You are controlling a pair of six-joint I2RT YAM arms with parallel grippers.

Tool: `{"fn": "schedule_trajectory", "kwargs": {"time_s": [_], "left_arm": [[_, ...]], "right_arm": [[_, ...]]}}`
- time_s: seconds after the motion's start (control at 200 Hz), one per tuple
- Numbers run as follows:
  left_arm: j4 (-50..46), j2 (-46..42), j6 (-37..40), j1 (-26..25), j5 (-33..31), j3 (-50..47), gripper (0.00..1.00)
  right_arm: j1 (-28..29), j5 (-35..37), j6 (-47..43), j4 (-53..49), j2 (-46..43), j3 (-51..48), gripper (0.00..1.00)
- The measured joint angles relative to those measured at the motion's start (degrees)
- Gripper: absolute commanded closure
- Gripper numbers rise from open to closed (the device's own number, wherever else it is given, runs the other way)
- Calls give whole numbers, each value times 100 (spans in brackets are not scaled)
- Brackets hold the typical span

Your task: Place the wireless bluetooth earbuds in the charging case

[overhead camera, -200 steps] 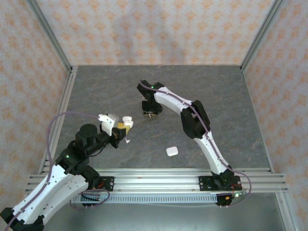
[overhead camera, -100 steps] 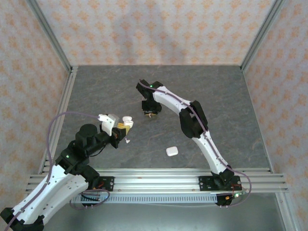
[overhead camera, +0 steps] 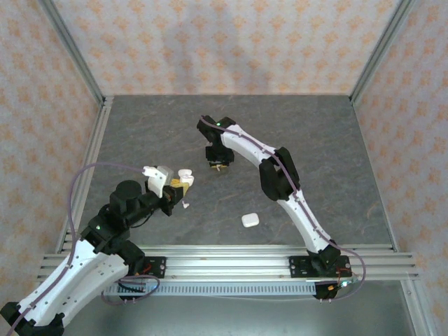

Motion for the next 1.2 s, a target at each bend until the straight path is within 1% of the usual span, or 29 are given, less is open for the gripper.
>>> {"fn": "schedule_trajectory", "kwargs": {"time_s": [0.195,0.4,0.525,0.806,1.036,1.196], "left_arm": [[0,7,2,0,0,0,100],[4,76,2,0,4,-7,100],[74,85,0,0,42,-28,100],[673,59,-48,0,107,-420,100],[748,20,-17,0,146,-422,100],[999,20,-31,0,4,-428,100]], "right_arm": [[-11,-7,-66,-74,33,79,82],[-11,-7,-90,11,-44,-61,83],[-11,48,-83,415,-358,-627,84],[-33,208,72,1318,-1231,-1932,85],[-33,249,199,2221,-2273,-2885,85],[-31,251,315,2879,-3069,-3558,85]]}}
